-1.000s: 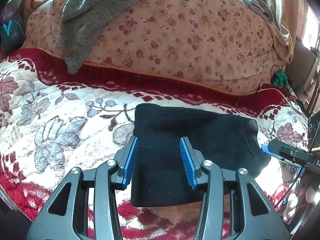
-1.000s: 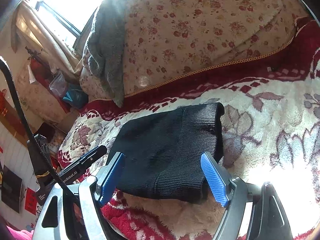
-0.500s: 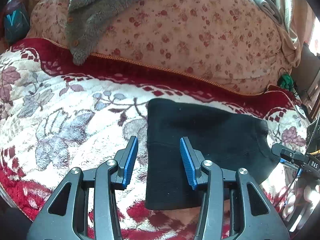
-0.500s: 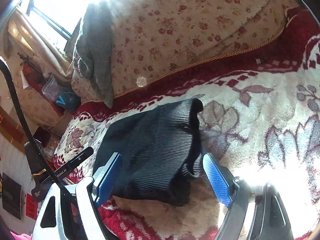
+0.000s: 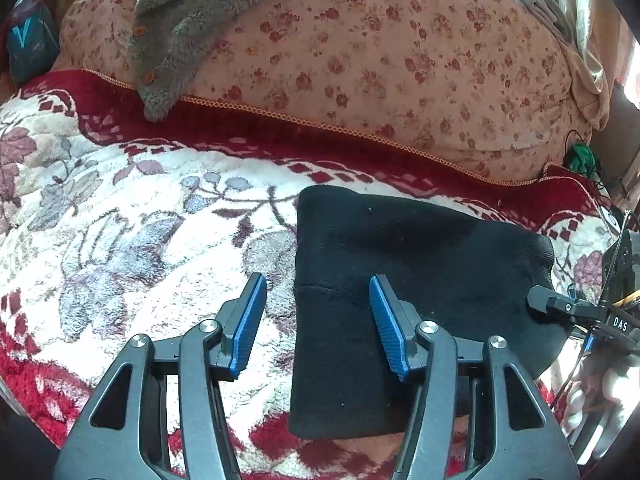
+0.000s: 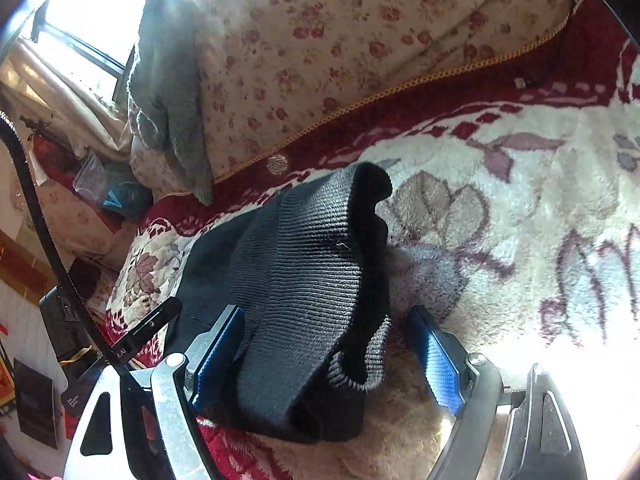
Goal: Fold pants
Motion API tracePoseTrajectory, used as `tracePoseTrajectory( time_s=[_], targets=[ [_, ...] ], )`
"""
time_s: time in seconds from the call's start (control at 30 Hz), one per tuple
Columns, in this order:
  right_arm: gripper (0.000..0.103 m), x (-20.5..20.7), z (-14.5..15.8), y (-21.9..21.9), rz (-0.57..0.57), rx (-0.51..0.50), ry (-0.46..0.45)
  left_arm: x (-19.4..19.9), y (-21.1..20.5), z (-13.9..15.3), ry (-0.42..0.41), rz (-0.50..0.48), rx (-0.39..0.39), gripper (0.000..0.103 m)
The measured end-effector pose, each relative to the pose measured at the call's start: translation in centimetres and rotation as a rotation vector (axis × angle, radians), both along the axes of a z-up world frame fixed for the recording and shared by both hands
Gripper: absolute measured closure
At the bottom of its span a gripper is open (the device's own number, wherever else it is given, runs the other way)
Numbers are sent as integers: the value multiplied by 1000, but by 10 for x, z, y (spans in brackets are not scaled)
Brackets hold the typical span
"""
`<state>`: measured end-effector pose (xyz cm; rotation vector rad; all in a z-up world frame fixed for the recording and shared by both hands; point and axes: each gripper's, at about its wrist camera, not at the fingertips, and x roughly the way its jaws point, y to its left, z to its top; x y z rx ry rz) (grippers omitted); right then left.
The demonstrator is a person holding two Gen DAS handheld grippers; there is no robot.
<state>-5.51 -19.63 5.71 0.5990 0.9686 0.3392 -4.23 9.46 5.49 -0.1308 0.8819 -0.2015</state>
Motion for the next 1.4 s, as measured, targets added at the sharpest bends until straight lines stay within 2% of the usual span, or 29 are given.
tracePoseTrajectory(
  time_s=[0.2, 0.27, 0.3, 0.47, 0.6, 0.73, 0.8, 0.83, 0.87, 0.9, 0.97, 1.0, 1.03, 1.17, 1.4],
  targets=[
    [18, 6, -4, 0, 12, 4, 0, 8, -1, -7, 10, -6, -10, 49],
    [17, 10, -5, 0, 17, 3, -3, 11, -2, -9, 10, -6, -16, 45],
    [15, 12, -5, 1, 20, 3, -4, 13, -3, -11, 9, -3, -18, 39],
    [6, 20, -9, 3, 37, 45, -13, 20, -4, -18, 23, -11, -57, 35],
    [5, 26, -12, -2, 40, 88, 0, 26, -5, -27, 36, -21, -86, 26],
    [8, 26, -12, 0, 83, 68, -23, 30, -2, -37, 71, -28, -165, 24],
    [21, 22, -11, 1, 87, 27, -39, 30, -2, -39, 79, -42, -192, 24],
    [24, 19, -11, 1, 92, 17, -53, 30, -4, -39, 73, -63, -183, 27],
    [29, 16, -11, 0, 95, 19, -64, 29, -7, -38, 69, -88, -183, 33],
    [37, 15, -11, -1, 96, 27, -73, 29, -10, -37, 71, -114, -192, 45],
    [47, 13, -11, 0, 102, 51, -86, 26, -14, -32, 57, -122, -166, 53],
    [52, 13, -10, 2, 105, 60, -89, 25, -16, -31, 52, -129, -163, 61],
    [52, 12, -9, 3, 101, 57, -92, 23, -15, -28, 48, -130, -169, 66],
    [58, 11, 0, 6, 99, 61, -109, 23, -6, -16, 61, -129, -227, 74],
    [63, 11, 27, 28, 150, 64, -157, 6, 8, 18, -22, -116, -209, 76]
  ],
)
